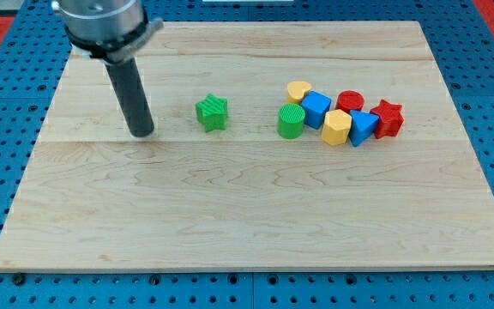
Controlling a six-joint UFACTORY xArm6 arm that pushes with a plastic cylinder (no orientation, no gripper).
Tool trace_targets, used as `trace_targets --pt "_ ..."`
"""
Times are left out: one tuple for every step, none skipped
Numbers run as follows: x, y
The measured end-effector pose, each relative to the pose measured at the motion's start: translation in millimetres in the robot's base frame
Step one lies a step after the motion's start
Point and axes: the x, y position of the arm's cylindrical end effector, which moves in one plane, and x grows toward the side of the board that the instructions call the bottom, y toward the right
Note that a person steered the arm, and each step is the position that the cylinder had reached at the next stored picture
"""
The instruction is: Slide the yellow heart slightly down
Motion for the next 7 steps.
trace_targets --pt "-17 65" --pt "-21 195" --pt "-22 243" --pt "-26 195" --pt "-98 169" --pt "-119 281" --pt "-85 316"
